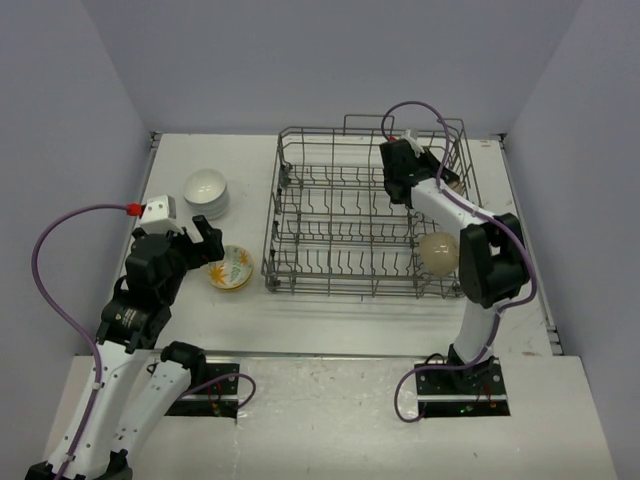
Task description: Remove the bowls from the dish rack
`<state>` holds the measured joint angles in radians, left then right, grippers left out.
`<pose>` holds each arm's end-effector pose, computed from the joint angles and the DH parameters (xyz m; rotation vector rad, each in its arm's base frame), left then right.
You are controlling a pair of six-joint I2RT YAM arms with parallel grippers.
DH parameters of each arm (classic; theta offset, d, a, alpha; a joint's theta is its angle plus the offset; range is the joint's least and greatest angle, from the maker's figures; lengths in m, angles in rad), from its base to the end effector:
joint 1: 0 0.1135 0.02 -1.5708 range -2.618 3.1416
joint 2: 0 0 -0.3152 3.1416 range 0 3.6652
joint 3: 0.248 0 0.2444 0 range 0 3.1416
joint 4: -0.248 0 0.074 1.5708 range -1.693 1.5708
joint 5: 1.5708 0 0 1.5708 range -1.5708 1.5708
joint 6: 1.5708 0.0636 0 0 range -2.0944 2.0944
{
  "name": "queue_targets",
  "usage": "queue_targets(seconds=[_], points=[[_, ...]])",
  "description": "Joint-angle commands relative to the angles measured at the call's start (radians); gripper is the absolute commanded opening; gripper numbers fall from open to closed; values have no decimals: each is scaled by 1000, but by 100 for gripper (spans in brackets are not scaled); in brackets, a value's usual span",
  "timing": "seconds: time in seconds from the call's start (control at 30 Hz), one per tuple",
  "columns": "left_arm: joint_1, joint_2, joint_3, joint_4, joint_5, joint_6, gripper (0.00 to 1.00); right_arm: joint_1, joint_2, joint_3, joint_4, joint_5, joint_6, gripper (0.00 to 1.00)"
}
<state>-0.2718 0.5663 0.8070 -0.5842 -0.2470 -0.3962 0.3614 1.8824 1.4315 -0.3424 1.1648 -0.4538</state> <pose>0.0981 -0.0112 0.3517 -0.2842 1.8880 -0.2161 0.4187 0.0958 0.2936 -0.3063 2.1104 -1.3935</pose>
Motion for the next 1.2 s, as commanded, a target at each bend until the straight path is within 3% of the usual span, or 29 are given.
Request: queue_targets(seconds=[0.0, 0.1, 0.37, 0.43, 0.47, 0.5, 0.57, 0.63, 0.73, 0.77, 0.97, 1.07, 1.17], points=[[-9, -3, 0, 47, -3, 33, 100, -2, -92, 63, 215, 98, -173, 0], [-9, -2, 0, 49, -8, 33, 100, -2, -107, 60, 295, 96, -238, 0], [-9, -9, 4, 44, -32, 30, 100, 7, -163, 76, 301, 73, -232, 0], [-9, 1, 18, 43, -35, 33, 100, 30, -210, 122, 196, 44, -95, 0], [-9, 15, 30, 38, -37, 33, 100, 40, -227, 165, -33, -32, 11, 0], [-9, 50, 49, 32, -34, 33, 100, 60, -238, 217, -166, -97, 256, 0], [-9, 119, 131, 21, 20, 23, 100, 76, -273, 334, -355, -295, 407, 0], [-9, 177, 243, 27, 116, 2, 100, 117, -330, 323, -360, -393, 487, 0], [-26, 352, 377, 41, 231, -30, 100, 131, -376, 308, -365, -667, 605, 0], [-87, 448, 462, 47, 221, -39, 100, 132, -397, 302, -342, -735, 650, 0], [-477, 809, 904, -58, -157, -27, 100, 146, -358, 382, -392, -895, 769, 0], [-555, 984, 1120, -196, -279, -27, 100, 168, -364, 385, -402, -936, 805, 0], [-592, 1073, 1193, -273, -362, -38, 99, 183, -368, 379, -406, -921, 808, 0]])
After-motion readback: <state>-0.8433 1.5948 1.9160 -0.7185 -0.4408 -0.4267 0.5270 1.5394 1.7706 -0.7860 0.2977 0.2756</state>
